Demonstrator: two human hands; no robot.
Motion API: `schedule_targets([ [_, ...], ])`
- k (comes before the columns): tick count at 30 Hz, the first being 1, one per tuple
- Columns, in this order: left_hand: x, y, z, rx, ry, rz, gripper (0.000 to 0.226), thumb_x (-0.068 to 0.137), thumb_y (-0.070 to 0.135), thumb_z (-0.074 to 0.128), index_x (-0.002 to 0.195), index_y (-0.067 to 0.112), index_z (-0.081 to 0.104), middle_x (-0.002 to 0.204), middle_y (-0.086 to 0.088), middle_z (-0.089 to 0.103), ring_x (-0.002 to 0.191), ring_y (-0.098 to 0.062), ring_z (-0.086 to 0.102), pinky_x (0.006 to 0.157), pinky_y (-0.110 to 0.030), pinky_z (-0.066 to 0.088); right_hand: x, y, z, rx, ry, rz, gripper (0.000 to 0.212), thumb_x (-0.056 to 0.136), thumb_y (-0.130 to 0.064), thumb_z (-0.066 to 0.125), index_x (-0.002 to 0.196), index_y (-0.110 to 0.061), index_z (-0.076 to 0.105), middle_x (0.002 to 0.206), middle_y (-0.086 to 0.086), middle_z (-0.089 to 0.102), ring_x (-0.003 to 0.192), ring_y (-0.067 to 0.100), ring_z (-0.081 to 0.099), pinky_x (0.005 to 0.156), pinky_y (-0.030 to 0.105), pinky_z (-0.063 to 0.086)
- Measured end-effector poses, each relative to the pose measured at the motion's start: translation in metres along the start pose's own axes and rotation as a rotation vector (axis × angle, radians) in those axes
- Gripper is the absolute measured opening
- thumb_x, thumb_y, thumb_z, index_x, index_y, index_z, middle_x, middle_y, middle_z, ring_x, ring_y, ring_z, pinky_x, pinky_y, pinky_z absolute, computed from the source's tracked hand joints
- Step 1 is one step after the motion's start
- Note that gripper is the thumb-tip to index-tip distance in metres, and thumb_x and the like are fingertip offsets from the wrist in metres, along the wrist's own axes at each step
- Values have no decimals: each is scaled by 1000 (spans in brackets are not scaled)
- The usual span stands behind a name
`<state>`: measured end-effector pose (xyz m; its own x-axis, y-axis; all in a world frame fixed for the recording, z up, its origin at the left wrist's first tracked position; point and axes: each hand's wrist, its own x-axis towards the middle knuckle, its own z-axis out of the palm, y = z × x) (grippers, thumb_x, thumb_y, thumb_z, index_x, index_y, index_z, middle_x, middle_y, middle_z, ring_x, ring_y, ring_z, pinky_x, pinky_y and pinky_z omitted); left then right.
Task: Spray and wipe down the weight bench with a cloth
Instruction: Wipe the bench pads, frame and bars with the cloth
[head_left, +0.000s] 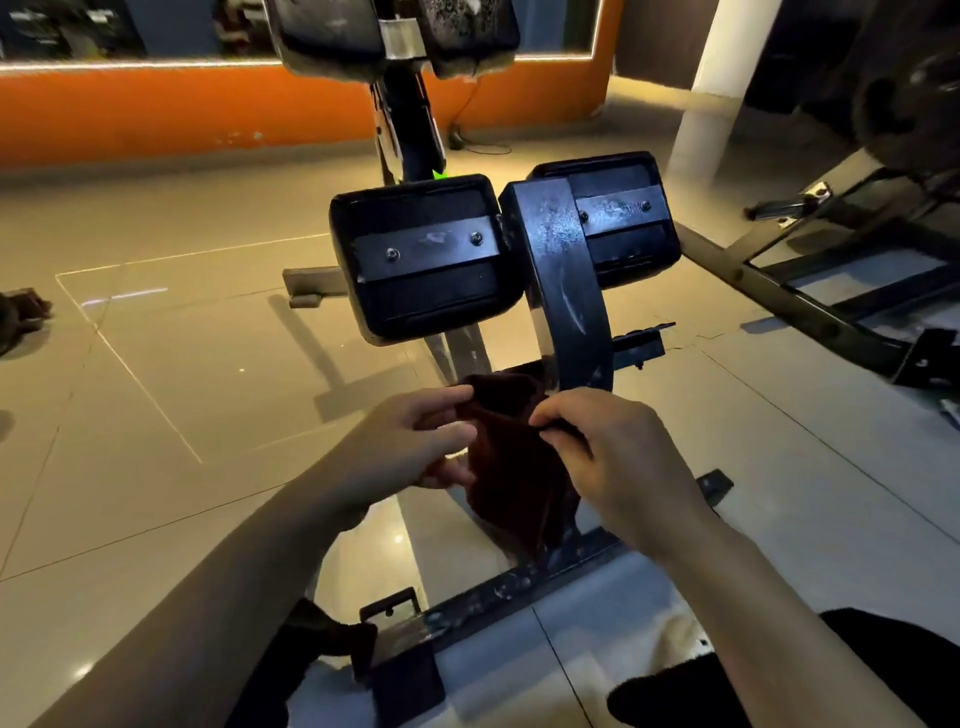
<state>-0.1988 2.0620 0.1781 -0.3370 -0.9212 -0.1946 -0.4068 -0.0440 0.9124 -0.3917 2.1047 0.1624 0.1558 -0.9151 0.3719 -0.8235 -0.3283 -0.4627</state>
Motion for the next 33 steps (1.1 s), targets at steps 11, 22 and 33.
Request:
schedule_targets([
  [11, 49, 4, -26, 503, -230, 501, 17, 79, 20, 76, 79, 32, 64, 96, 10, 68, 89, -2, 62, 78, -18, 52, -3, 17, -23, -203, 33, 160, 13, 98, -18, 52, 110, -24, 51, 87, 0, 69, 66, 13, 60, 61, 32, 56],
  [22, 91, 24, -19, 448, -75, 754, 9, 83, 28, 73, 87, 27, 65, 81, 19, 60, 82, -1, 60, 76, -21, 52, 34, 31, -13, 330, 498, 587, 21, 96, -6, 56, 93, -23, 68, 85, 1, 70, 62, 17, 68, 55, 33, 59],
  [33, 157, 69, -52, 583, 348, 934, 21, 83, 22, 72, 101, 27, 64, 73, 13, 63, 64, -13, 60, 59, -27, 44, 173, 43, 14, 341, 1001, 591, 15, 93, -10, 61, 101, -20, 52, 92, -13, 56, 85, 3, 59, 66, 7, 51],
])
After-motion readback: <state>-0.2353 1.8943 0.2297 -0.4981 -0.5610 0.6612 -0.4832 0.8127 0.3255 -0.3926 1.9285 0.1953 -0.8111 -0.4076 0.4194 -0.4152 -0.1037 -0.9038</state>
